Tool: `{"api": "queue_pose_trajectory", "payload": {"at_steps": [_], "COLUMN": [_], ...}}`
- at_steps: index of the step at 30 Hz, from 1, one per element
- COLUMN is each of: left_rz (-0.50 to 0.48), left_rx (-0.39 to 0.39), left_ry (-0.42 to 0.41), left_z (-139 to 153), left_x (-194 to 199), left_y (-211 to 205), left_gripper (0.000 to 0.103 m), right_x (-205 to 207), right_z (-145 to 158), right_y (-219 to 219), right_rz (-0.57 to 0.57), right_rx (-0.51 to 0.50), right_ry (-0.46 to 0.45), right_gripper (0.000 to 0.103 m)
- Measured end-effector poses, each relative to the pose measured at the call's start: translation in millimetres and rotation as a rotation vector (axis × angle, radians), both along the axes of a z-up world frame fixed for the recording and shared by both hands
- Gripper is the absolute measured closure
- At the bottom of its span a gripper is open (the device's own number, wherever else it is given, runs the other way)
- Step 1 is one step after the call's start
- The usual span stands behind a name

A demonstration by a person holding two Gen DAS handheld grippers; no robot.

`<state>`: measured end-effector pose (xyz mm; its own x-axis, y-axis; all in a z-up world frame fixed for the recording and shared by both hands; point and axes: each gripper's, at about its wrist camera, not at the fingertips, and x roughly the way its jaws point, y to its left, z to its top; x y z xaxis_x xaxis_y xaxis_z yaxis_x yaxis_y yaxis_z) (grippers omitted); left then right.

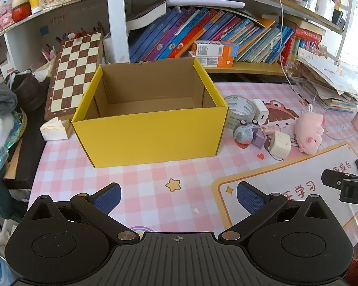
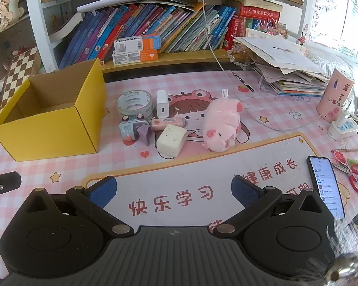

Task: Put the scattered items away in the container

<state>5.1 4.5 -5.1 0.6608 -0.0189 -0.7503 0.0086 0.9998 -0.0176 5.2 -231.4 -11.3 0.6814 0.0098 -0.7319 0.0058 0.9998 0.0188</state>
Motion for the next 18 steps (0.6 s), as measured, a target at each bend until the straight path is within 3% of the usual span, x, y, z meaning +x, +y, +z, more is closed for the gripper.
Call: {"api": "queue_pose_trajectory", "payload": {"at_steps": [18], "left_rz": [0.002], "left_rx": [0.001], "left_ry": [0.004], "left_z": [-0.1], "left_x": [0.4], "left_y": [1.4], "left_gripper": [0.000], "right_x": [-0.6], "right_z": [0.3], "right_y": [-1.7], "right_rz": [0.000], "right_rx": [0.001], "right_ry": [0.003], "right_gripper": [0.000]}}
